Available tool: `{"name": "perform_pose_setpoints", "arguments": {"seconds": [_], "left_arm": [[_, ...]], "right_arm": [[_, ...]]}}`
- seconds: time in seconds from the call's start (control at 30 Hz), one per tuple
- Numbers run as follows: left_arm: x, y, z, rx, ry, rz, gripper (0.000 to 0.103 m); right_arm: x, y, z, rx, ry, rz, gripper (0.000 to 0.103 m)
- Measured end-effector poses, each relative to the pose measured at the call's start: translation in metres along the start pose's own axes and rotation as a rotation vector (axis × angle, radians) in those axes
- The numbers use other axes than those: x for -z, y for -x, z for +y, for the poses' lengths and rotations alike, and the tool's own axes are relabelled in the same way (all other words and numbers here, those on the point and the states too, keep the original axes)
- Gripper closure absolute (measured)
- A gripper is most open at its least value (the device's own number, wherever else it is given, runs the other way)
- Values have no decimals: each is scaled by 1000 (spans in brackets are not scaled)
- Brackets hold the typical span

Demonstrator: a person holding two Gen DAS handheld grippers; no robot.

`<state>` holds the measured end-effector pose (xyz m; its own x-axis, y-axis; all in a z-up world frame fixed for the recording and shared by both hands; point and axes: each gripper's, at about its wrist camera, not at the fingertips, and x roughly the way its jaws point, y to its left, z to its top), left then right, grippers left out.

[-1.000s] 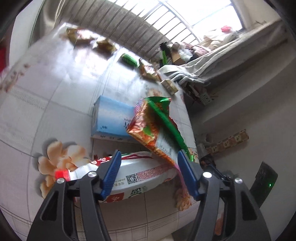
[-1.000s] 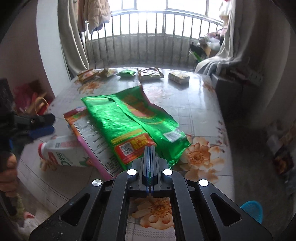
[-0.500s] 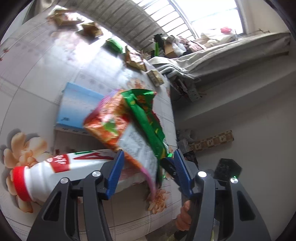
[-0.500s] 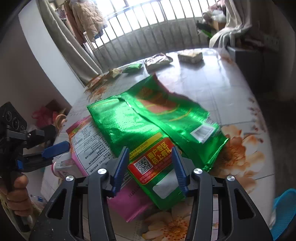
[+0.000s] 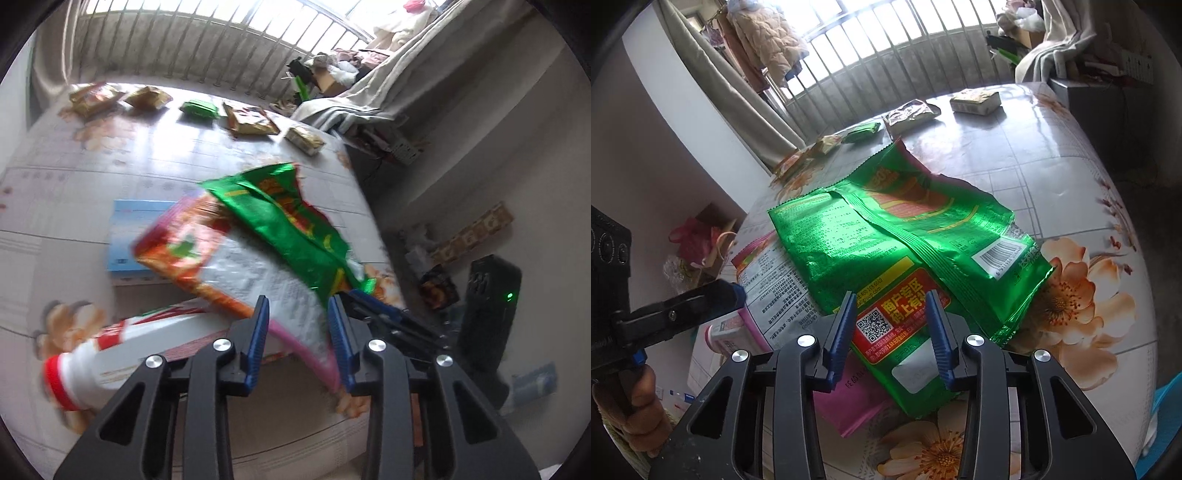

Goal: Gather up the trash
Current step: 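Grasp the green snack bag with the right gripper, then grasp the orange printed snack bag with the left gripper while the right gripper holds the green bag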

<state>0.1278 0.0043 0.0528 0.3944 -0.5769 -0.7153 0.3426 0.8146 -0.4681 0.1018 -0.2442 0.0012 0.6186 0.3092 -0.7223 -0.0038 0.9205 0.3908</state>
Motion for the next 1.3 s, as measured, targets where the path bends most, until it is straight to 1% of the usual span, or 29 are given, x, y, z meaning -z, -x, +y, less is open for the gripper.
{"name": "perform_pose_setpoints", "arguments": {"seconds": [0.07, 0.1, 0.13, 0.17, 0.2, 0.3, 0.33, 0.4, 0.43, 0.47, 0.53, 0.6, 0.63, 0.67, 0.7, 0.73, 0.8, 0.83, 0.87, 1.0, 1.07, 1.2, 1.23, 1.27, 1.3], "left_arm": [[-1, 5, 12, -42, 29, 1, 68], [-2, 5, 20, -48, 55, 4, 61], [-3, 4, 28, -48, 84, 11, 56], [-5, 1, 35, -48, 120, 31, 55], [-7, -1, 40, -30, 141, 20, 55], [-16, -8, 46, 9, 175, 19, 55], [-19, -12, 46, 44, 191, 15, 56], [-20, -13, 48, 156, 238, 5, 56], [-21, -11, 45, 197, 244, -14, 56], [-19, -5, 41, 262, 227, -54, 56], [-17, -3, 31, 284, 189, -82, 56], [-14, -12, 25, 233, 175, -48, 56], [-12, -19, 22, 188, 168, -24, 58], [-11, -22, 19, 147, 146, -25, 61], [-10, -23, 15, 109, 117, -30, 67], [-10, -24, 7, 47, 62, -41, 77], [-11, -25, 2, 2, 23, -47, 90], [-12, -26, 2, -2, 25, -47, 95], [-13, -27, 5, 0, 38, -43, 96], [-14, -29, 12, 4, 52, -34, 97], [-16, -32, 12, 5, 51, -29, 98], [-13, -32, 13, 12, 47, -26, 99], [-12, -30, 14, 13, 46, -28, 100], [-12, -29, 14, 13, 44, -29, 100], [-12, -29, 15, 11, 43, -31, 100]], "right_arm": [[0, -1, -1, -4, -8, 2, 66], [0, -1, -1, -4, -10, 2, 66], [0, -1, 0, -3, -11, 1, 66], [0, -1, 0, -1, -10, 0, 66], [0, -1, 0, -2, -9, 3, 66], [0, -1, 1, 5, -8, 4, 66], [-1, -1, 1, 9, -5, 3, 66], [-1, -2, 3, 21, 4, 3, 65], [-1, -2, 4, 25, 8, 0, 65], [-1, -1, 5, 25, 10, -3, 65], [-1, -1, 3, 21, 6, -8, 65], [0, -3, 2, 13, 1, -2, 65], [1, -4, 2, 13, 1, 3, 65], [1, -5, 3, 16, 4, 5, 65], [2, -6, 6, 22, 12, 6, 65], [2, -5, 8, 26, 19, 5, 65], [1, -3, 13, 37, 38, -4, 65], [1, -2, 15, 47, 53, -10, 65], [1, -1, 18, 59, 72, -17, 63], [2, 2, 34, 128, 191, -35, 47], [5, -2, 45, 182, 279, -34, 44], [13, -17, 60, 314, 428, -15, 44], [15, -20, 61, 333, 444, -10, 45], [16, -22, 62, 348, 454, -8, 49], [16, -23, 62, 354, 453, -6, 58]]}}
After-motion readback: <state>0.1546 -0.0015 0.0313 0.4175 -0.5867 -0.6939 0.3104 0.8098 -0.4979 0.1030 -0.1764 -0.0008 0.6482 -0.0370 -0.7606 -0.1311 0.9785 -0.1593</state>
